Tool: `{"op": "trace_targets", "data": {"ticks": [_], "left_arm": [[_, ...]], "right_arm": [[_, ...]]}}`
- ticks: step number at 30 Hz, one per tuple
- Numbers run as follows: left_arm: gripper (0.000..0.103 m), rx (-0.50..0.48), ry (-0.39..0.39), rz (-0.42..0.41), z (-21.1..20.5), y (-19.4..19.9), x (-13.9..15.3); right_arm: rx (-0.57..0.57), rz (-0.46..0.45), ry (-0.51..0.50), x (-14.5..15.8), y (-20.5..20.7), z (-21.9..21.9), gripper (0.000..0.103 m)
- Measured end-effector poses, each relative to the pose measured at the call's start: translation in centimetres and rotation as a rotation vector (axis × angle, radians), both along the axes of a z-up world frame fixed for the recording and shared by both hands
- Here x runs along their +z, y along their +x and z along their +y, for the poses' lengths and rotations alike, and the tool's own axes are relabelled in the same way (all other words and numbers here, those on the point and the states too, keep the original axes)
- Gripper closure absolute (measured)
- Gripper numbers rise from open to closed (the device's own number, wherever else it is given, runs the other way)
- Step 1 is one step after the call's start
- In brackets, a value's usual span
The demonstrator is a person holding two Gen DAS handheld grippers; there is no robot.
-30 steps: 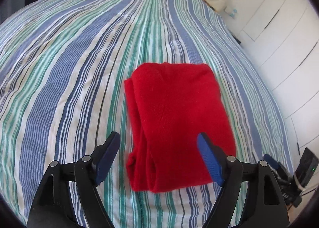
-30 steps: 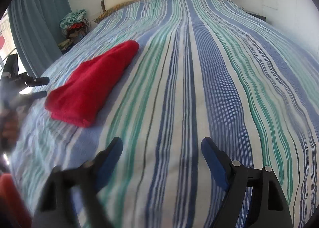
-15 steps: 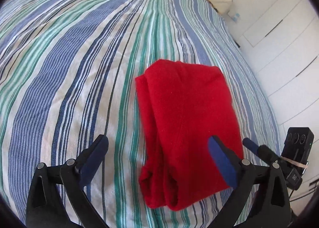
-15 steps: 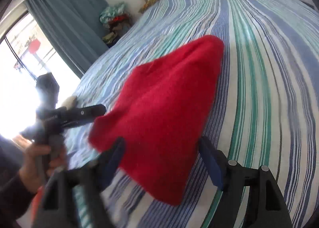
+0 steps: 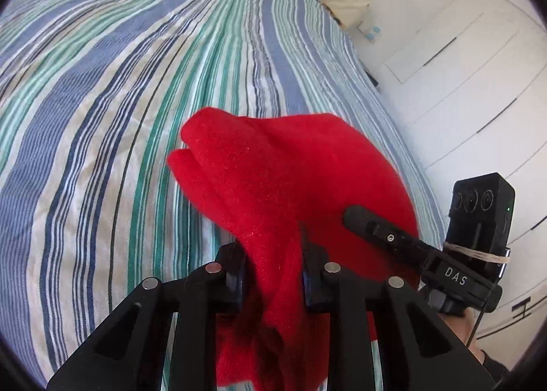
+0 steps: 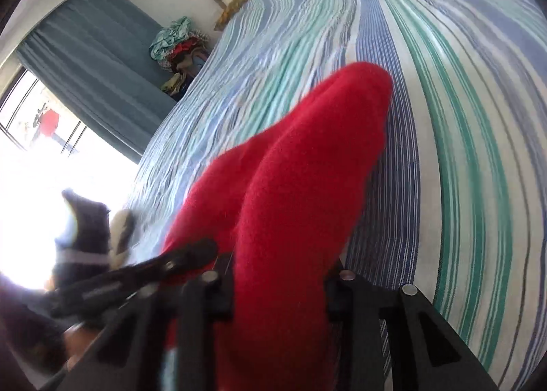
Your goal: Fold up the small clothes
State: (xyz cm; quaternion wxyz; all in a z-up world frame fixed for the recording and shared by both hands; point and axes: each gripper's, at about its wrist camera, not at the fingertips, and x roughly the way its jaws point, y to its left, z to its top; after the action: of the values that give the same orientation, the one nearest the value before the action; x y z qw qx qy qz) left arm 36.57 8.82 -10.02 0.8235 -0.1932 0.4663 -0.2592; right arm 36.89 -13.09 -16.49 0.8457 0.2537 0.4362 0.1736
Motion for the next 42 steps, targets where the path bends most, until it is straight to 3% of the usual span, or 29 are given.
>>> {"op": "trace_targets", "data": {"ticks": [5,8,10,11,13,16,18,20,23,27,32,36,40,42], "left_arm": [[0.079,0.008,-0.034,-0.122,1.1,0.1,7.0],[0.071,0.004,0.007,-0.104,1.4,0.3,7.1],[0.058,0.016,0.084,-0.051,1.7,-0.3,4.6],[0.054,0.028,0.138,-0.019,2.0,-1.0,2.8],[0.054,0.056,0.254,0.042,2.5,-3.3,-0.6],[0.051,0.07,0.36,0.009,3.8,-9.6,-1.8],[0.021,0.081,0.448,-0.042,3.6,-13.8,-1.2],[0.004,0.109,0.529,-0.11,2.7,-17.9,0.2],[0.002,0.166,0.613,-0.167,1.1,-22.0,2.3],[0.002,0.241,0.613,-0.08,0.8,-24.9,3.2],[0.003,0.295,0.633,-0.004,1.4,-26.9,3.5],[0.003,0.335,0.666,-0.054,1.4,-28.7,5.3],[0.003,0.37,0.769,-0.122,1.2,-29.7,7.0],[0.002,0.367,0.765,-0.127,1.4,-29.9,7.5]], "right_arm": [[0.046,-0.18,-0.041,9.0,0.4,0.5,0.072],[0.05,-0.201,-0.011,11.5,0.8,0.6,0.071],[0.053,-0.165,0.0,11.0,0.4,0.9,0.066],[0.047,-0.124,-0.013,10.0,0.4,1.0,0.058],[0.025,-0.009,-0.062,7.5,0.0,0.8,0.041],[-0.016,0.091,-0.187,4.1,-4.1,-0.7,0.04],[-0.014,0.083,-0.271,3.8,-8.1,-1.4,0.036],[-0.013,0.072,-0.35,4.0,-12.4,-1.6,0.019],[-0.012,0.058,-0.423,5.2,-18.1,-0.7,0.013],[-0.059,0.077,-0.45,6.5,-23.8,0.6,0.005],[-0.044,0.089,-0.493,8.0,-27.3,2.4,0.004],[-0.046,0.033,-0.537,10.6,-29.7,3.5,0.001],[-0.035,-0.01,-0.542,12.4,-30.7,4.5,0.001],[-0.037,-0.025,-0.538,13.1,-31.1,4.8,0.0]]}}
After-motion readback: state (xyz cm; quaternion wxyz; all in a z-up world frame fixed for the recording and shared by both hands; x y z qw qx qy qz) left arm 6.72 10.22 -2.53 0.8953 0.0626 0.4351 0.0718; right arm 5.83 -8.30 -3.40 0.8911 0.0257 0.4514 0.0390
